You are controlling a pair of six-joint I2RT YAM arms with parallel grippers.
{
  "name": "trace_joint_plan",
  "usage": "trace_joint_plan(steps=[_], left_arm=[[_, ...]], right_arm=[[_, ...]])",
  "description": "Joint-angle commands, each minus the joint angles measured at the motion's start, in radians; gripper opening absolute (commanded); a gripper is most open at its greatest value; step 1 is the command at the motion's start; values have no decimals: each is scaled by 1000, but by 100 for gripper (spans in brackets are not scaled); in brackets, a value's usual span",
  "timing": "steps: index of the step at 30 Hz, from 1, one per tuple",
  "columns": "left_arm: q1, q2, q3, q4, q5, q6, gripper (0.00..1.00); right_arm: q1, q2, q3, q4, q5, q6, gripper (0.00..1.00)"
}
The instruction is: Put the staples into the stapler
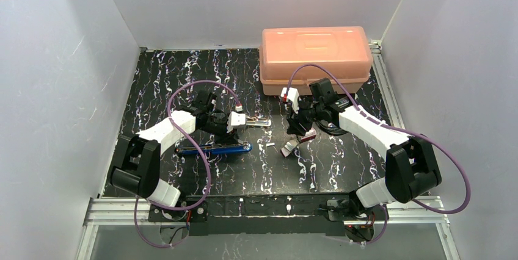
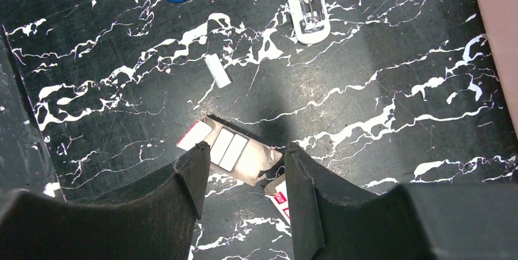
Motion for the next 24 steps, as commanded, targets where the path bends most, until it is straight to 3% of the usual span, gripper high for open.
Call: trace_joint_plan(steps=[1, 24], left_arm=[[1, -26, 20, -18, 17, -6, 0], [2, 8, 5, -12, -4, -3, 0]], right_arm=[[-4, 6, -7, 22, -7, -13, 55], [-5, 11, -8, 22, -7, -13, 55]])
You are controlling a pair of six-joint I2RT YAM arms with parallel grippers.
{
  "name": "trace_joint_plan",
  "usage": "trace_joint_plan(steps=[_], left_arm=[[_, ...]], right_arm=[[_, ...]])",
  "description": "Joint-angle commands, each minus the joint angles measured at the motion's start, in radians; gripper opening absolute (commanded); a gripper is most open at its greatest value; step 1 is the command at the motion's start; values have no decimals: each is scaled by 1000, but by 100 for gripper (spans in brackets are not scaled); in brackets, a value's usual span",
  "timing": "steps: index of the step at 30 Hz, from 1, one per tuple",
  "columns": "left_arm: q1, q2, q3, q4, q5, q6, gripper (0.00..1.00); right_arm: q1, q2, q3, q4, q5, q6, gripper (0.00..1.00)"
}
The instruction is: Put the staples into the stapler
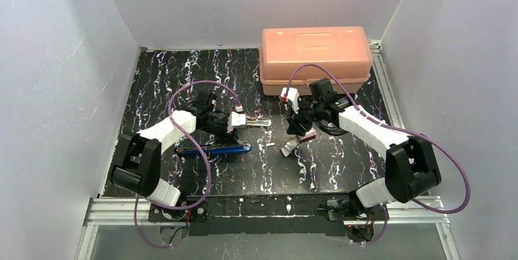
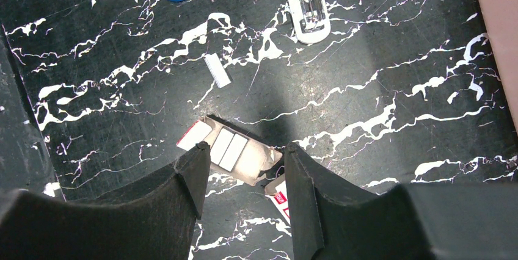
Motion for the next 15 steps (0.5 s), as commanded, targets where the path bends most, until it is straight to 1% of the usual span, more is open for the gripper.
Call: trace_joint_plan(steps=[1, 15], left_arm=[[2, -2, 5, -13, 12, -1, 0], [-1, 2, 4, -18, 4, 5, 0]], right_arm=[[-4, 7, -8, 21, -7, -12, 55], [-6, 6, -7, 21, -7, -12, 55]])
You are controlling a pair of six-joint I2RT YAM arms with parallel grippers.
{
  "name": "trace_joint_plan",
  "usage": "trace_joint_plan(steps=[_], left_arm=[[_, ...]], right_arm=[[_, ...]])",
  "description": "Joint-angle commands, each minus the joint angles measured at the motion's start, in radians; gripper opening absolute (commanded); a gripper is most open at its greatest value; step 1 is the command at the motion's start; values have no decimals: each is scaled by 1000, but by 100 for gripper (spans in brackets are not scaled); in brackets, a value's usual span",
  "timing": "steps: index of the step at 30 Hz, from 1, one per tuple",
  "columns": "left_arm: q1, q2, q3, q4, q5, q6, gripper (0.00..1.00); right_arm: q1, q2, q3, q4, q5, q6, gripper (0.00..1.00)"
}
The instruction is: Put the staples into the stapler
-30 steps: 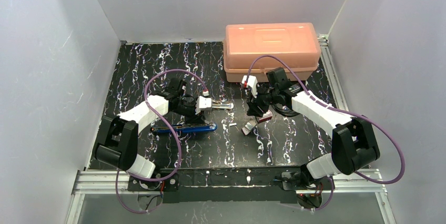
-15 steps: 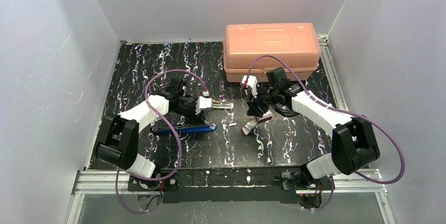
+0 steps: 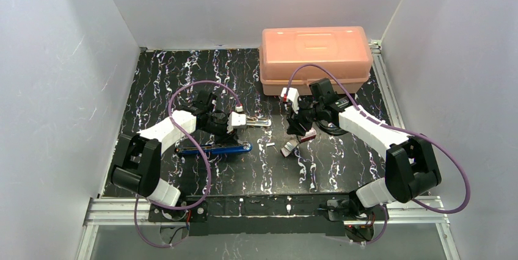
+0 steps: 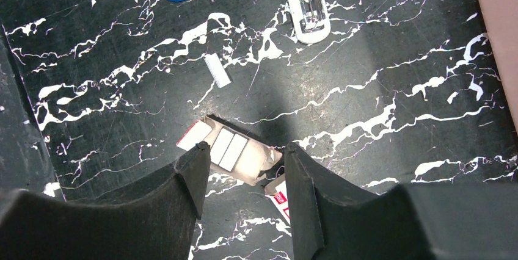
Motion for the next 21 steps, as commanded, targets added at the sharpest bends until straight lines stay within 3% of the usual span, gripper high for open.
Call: trace_joint_plan(steps=[1, 21], left_arm=[[-2, 3, 4, -18, 3, 4, 0], [-22, 16, 12, -30, -43, 11, 0]], right_arm=[[-5, 6, -7, 21, -7, -12, 55], [-8, 7, -8, 21, -6, -11, 55]])
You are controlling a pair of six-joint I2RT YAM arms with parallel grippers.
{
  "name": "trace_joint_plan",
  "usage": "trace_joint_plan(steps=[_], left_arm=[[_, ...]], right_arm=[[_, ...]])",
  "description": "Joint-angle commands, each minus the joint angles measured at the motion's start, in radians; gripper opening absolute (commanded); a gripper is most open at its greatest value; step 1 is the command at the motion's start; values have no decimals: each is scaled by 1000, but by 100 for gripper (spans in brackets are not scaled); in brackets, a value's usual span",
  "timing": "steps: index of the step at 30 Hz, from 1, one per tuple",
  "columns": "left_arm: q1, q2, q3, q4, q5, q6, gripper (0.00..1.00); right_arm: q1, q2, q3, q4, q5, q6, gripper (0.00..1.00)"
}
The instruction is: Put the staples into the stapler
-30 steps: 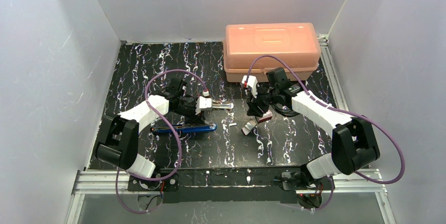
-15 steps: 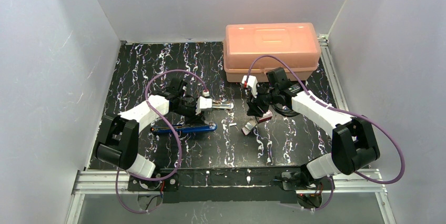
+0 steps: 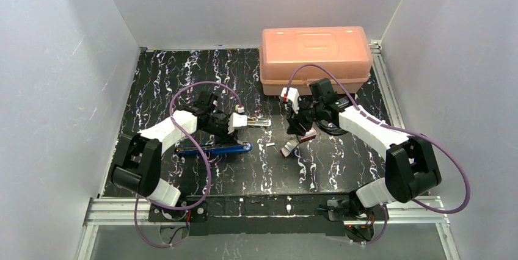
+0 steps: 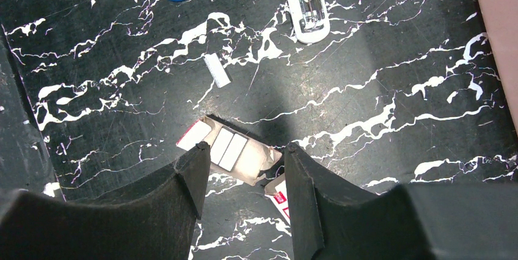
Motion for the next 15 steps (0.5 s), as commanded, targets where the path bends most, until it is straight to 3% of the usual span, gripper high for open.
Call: trace_joint_plan(steps=[1, 15], left_arm=[[-10, 13, 14, -30, -16, 8, 0], [-28, 27, 24, -21, -33, -28, 0]], right_arm=[[-8, 8, -8, 19, -6, -10, 55], [-9, 15, -6, 19, -4, -12, 55]])
